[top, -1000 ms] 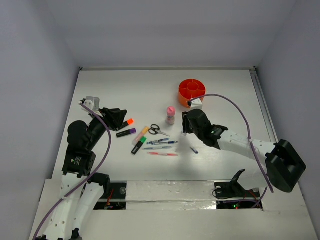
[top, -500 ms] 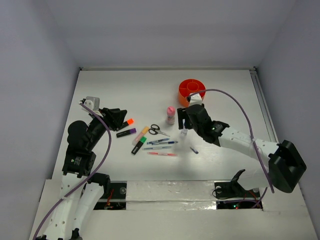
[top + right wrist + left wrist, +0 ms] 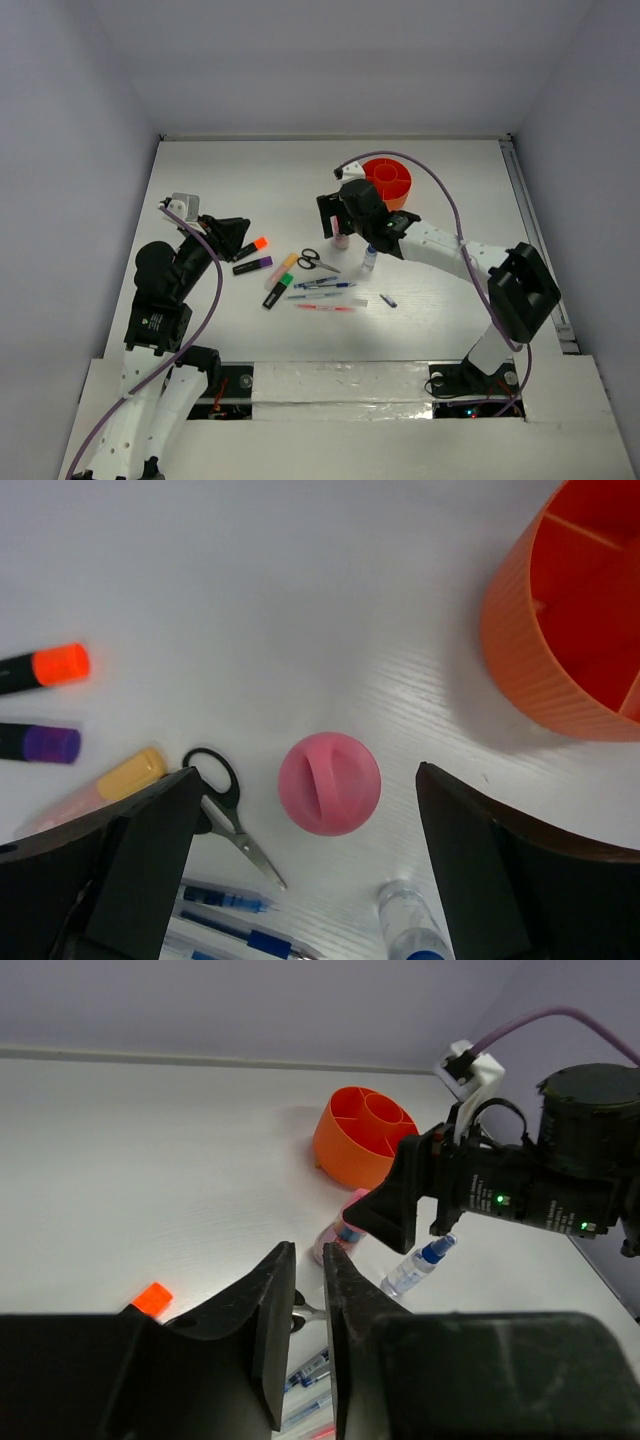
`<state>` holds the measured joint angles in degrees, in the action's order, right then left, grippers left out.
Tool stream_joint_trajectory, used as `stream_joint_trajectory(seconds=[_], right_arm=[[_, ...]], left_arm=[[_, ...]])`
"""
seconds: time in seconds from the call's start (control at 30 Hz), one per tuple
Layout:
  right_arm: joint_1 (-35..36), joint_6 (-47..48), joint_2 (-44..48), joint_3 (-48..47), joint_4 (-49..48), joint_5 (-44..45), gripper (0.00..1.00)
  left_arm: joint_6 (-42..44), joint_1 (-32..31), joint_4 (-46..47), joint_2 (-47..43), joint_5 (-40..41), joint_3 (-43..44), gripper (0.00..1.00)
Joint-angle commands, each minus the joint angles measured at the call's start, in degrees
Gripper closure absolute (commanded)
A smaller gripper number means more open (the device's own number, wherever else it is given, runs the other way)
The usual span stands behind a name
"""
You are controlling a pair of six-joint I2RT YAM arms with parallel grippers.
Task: Sort the stationery into containers
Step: Pick up the stationery from the center of the board.
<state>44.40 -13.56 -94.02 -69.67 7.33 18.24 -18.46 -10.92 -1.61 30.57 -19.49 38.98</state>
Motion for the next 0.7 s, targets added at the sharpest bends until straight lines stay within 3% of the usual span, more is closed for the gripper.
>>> stream_joint_trajectory(seconds=[0.0,0.17,0.33,0.53,0.67], right_arm=[[0.6,0.5,-0.8,-2.9,2.7,2.1,0.07],[0.6,-0.1,-3.1,-4.6,5.1,2.0,0.09],[0.6,-0.3,-4.8,-6.0,5.8,1.4,0.24],[0.0,-0.1,-6.7,-8.3,7.8,0.9,0.32],[-0.5,-0.1,-6.6,-8.2,7.4,0.9,0.46]], left_arm=[[0.3,-0.3,2.1,-0.6,-0.4,0.8,0.84],[0.2,-0.3,2.3,-0.4,-0.5,0.8,0.75],[0.1,-0.3,2.3,-0.4,-0.4,0.7,0.73],[0.2,-0.3,2.3,-0.4,-0.3,0.7,0.72],[0.2,-0.3,2.3,-0.3,-0.4,0.7,0.72]])
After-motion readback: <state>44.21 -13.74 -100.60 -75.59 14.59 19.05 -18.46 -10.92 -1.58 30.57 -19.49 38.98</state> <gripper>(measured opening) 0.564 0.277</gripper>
